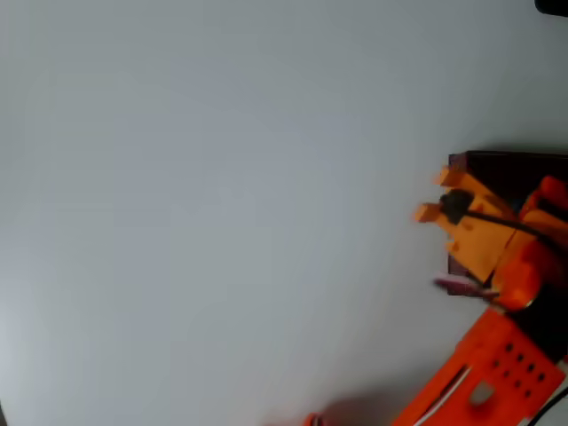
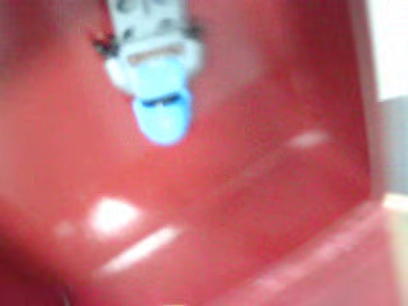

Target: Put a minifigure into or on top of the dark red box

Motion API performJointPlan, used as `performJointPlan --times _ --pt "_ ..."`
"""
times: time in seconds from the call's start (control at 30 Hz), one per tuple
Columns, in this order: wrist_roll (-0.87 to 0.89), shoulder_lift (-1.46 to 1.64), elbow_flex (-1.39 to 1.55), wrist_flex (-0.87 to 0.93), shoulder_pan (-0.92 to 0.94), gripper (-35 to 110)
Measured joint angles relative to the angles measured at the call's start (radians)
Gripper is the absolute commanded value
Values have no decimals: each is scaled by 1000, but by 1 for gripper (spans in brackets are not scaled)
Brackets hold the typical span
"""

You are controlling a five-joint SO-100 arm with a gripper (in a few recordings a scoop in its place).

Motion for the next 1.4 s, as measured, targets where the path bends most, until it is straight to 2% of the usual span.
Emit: performJointPlan --times 0.2,0.3,0.43,0.53,0.7,0.8,1.07,1.4 --pt "-25 462 141 189 -357 15" --pt "8 716 295 187 -577 9" --pt "78 1149 621 95 -851 3" --pt "92 1417 851 103 -1006 0" --pt "127 1583 1098 175 -1209 0" --pt "144 1614 1224 160 -1335 0" --pt "173 1621 1399 87 -1437 0" --pt "204 1629 1456 49 -1414 0"
